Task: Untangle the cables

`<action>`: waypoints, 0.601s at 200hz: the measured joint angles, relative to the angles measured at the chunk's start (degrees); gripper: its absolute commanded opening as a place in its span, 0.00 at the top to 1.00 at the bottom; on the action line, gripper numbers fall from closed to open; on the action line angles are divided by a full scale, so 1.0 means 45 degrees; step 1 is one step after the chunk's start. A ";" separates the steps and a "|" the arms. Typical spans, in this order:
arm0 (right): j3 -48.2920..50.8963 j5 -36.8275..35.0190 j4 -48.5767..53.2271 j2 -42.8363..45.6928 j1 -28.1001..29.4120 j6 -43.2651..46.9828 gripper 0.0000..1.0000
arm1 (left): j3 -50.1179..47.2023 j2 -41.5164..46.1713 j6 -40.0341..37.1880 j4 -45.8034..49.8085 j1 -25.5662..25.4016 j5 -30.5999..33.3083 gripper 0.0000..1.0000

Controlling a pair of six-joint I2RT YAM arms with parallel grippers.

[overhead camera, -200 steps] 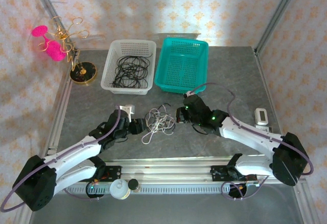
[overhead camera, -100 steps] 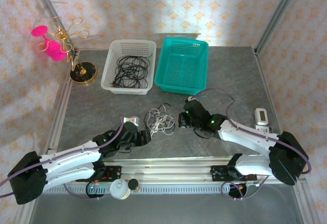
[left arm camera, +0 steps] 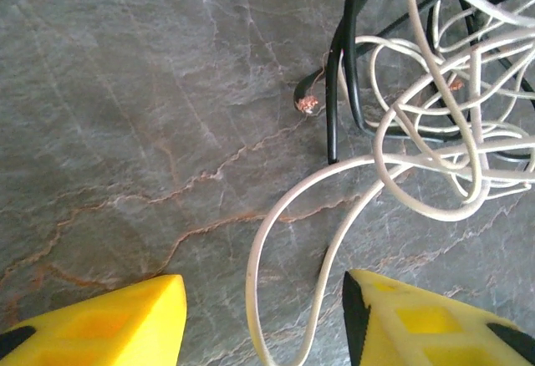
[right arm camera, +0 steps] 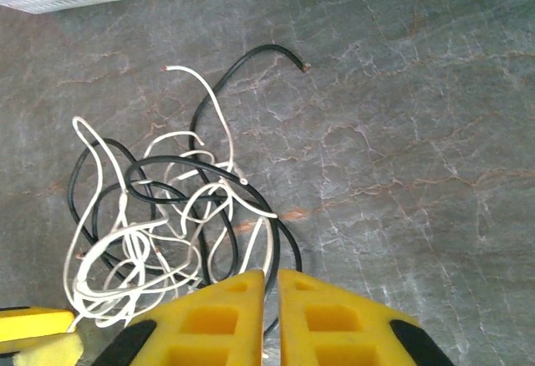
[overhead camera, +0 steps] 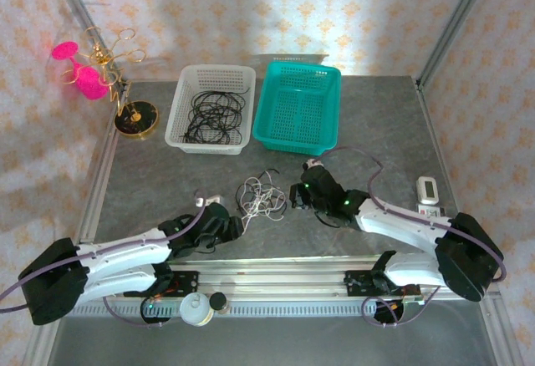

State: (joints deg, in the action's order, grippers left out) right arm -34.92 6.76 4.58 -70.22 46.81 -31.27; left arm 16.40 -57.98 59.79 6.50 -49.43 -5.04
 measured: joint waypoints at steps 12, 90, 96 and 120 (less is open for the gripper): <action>0.0097 -0.0034 0.0000 0.0015 0.0000 0.0005 0.86 | 0.0151 -0.0321 0.0063 0.0044 -0.0010 0.0063 0.57; 0.0214 -0.0476 -0.0029 0.0228 0.0000 0.0486 0.86 | 0.0855 -0.1355 0.0044 -0.0257 -0.0359 0.0189 1.00; 0.0214 -0.0500 -0.0024 0.0228 0.0000 0.0529 0.86 | 0.0957 -0.1277 0.0019 -0.0185 -0.0359 0.0233 1.00; 0.0214 -0.0525 -0.0029 0.0228 0.0000 0.0651 0.84 | 0.1530 -0.0243 -0.0369 0.0636 -0.0529 0.0612 1.00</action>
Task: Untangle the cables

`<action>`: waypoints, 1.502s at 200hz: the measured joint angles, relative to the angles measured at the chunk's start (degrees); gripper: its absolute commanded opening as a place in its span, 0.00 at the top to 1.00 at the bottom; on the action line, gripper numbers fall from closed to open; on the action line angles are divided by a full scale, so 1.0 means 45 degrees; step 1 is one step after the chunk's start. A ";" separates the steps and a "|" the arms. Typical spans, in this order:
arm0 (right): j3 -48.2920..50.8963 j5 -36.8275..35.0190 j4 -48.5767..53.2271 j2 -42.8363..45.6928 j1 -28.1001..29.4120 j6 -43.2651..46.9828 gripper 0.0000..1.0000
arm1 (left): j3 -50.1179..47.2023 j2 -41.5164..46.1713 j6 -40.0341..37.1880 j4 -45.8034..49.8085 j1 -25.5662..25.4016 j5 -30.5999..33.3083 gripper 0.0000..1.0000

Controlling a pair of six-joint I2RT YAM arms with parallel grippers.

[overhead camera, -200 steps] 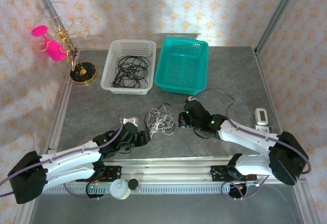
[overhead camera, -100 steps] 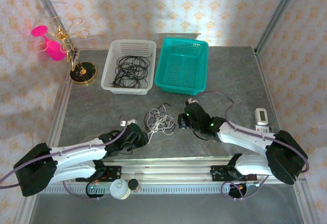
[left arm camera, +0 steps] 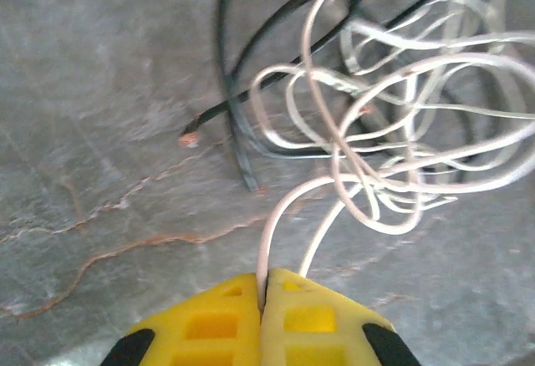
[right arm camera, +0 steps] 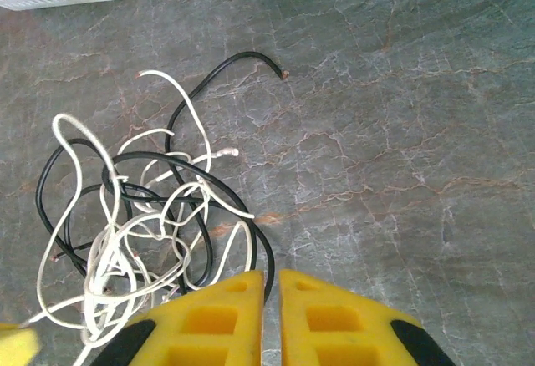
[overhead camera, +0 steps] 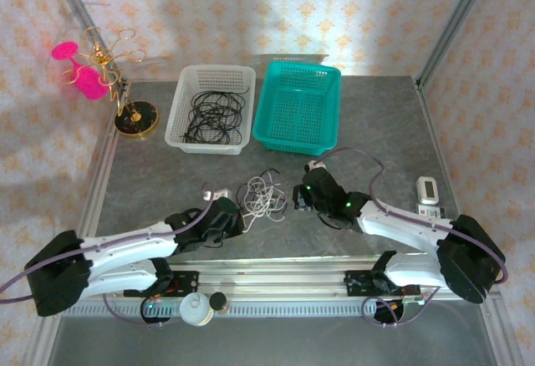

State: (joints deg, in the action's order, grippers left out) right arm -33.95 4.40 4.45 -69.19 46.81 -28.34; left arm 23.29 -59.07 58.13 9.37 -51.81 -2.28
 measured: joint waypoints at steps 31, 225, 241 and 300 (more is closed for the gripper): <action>-0.0015 0.0039 -0.0068 0.0442 -0.0029 0.0228 0.80 | 0.1433 0.1744 -0.0782 0.1758 -0.0073 0.0432 1.00; -0.0267 0.5935 -1.2007 -0.2482 0.0364 0.5819 0.56 | 1.0550 -0.0695 -0.9141 0.8038 -0.0073 0.2079 1.00; -0.0277 0.5105 -1.2983 -0.3157 0.0364 0.4979 0.58 | 1.0817 -0.0767 -0.9345 0.8068 -0.0073 0.2064 1.00; -0.1224 0.3055 -1.3512 -0.4823 0.0554 0.3332 0.60 | 1.2055 -0.0845 -0.9704 0.8038 -0.0073 0.1899 1.00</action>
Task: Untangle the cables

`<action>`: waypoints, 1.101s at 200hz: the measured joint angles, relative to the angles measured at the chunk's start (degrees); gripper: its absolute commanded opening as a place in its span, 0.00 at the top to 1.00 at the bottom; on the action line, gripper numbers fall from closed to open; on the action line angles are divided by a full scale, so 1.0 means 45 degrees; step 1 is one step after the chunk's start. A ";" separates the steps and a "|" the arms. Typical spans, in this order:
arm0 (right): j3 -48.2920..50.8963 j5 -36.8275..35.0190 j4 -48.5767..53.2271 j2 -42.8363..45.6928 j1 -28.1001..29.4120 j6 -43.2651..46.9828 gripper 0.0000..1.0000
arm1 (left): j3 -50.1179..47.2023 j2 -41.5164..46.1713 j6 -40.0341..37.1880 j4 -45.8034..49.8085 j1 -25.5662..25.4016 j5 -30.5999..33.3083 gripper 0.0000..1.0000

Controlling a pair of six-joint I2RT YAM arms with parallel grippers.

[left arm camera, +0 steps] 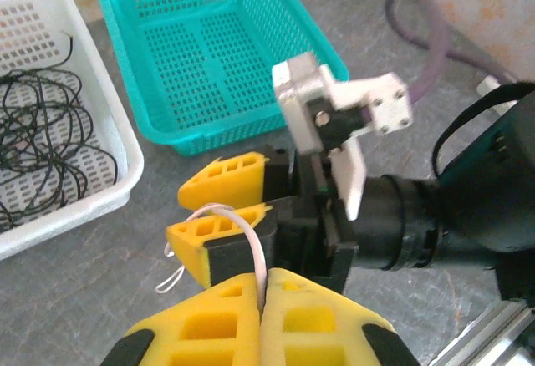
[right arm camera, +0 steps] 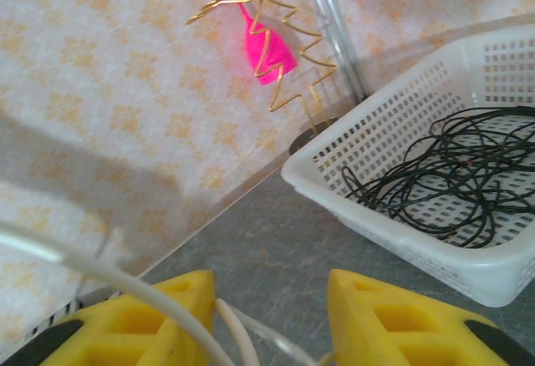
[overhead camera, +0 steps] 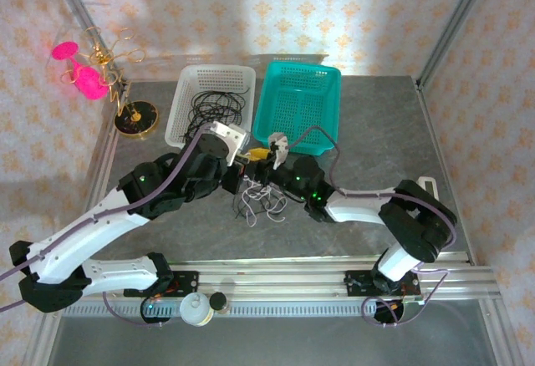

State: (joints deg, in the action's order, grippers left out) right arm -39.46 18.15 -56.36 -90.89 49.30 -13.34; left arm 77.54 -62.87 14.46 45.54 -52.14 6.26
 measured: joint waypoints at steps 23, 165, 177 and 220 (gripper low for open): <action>0.0034 -0.0389 0.0359 -0.0005 0.0155 0.0015 0.59 | 0.0306 0.0267 -0.0223 -0.0228 0.0000 0.0005 1.00; 0.1855 -0.1375 0.3259 0.1195 0.0112 0.0078 0.54 | 0.1569 0.1423 -0.1909 -0.3084 0.0000 0.1156 1.00; 0.2040 -0.1224 0.3832 0.2385 -0.0087 0.0296 0.54 | 0.1229 0.1637 -0.1919 -0.3347 0.0000 0.1156 1.00; 0.2016 0.0719 0.5017 0.6426 -0.2370 0.0651 0.55 | 0.0393 0.1719 -0.2064 -0.3798 0.0000 0.1020 1.00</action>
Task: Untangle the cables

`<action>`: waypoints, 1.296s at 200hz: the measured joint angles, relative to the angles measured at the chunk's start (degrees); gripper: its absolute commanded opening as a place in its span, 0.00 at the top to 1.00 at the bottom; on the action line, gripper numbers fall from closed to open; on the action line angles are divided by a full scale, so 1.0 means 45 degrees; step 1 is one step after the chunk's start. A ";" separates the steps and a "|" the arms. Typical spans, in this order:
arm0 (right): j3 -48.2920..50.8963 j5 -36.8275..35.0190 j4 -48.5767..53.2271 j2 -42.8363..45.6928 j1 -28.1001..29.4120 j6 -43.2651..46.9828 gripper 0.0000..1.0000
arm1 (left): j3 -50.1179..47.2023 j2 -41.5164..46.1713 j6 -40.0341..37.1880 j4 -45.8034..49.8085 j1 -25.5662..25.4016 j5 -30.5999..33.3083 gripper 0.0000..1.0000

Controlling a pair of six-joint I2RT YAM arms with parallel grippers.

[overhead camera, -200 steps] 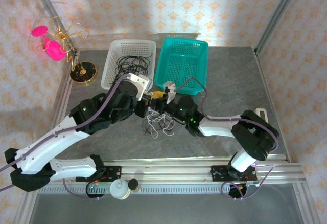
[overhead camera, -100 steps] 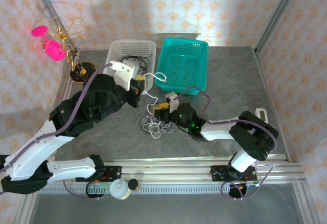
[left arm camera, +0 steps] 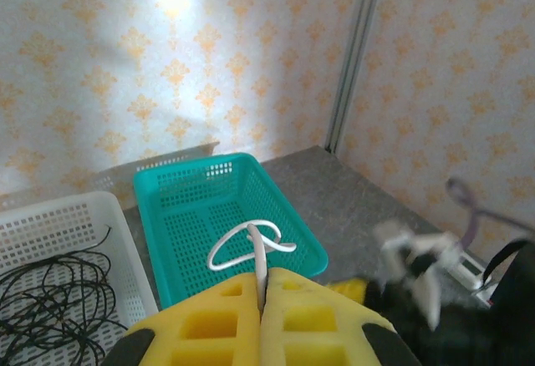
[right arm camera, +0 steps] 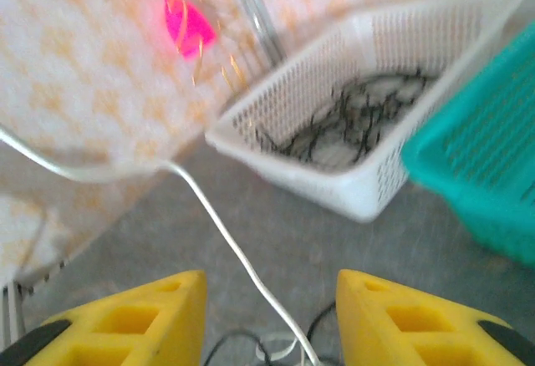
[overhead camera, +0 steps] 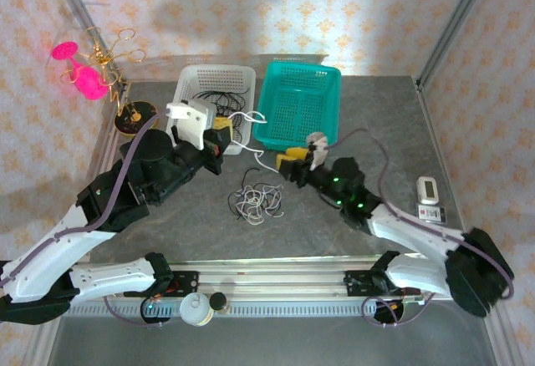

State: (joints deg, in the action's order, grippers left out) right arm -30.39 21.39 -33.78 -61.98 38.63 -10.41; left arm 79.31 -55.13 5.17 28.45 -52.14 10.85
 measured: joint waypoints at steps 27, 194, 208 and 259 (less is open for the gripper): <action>-0.0748 0.1710 0.0481 0.0661 -0.1889 -0.0845 0.54 | -0.0525 -0.0024 -0.0306 -0.0005 0.0000 -0.0695 1.00; -0.6042 0.5061 0.9258 -0.2487 -0.1404 -0.0393 0.76 | -0.2093 -0.0811 -0.1914 -0.0233 0.0000 -0.3079 1.00; -0.6042 0.4891 0.9568 -0.2497 -0.1399 -0.0359 0.82 | -0.2108 -0.0811 -0.1938 -0.0287 0.0000 -0.3118 1.00; -0.6042 0.4294 0.9942 -0.2302 -0.1506 -0.1010 0.99 | -0.2511 -0.0835 -0.1938 -0.0627 0.0000 -0.3317 1.00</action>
State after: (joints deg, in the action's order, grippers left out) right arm -57.58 40.71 10.96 -72.34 31.86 -14.96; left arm 68.01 -58.89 -3.55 25.63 -52.14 -4.08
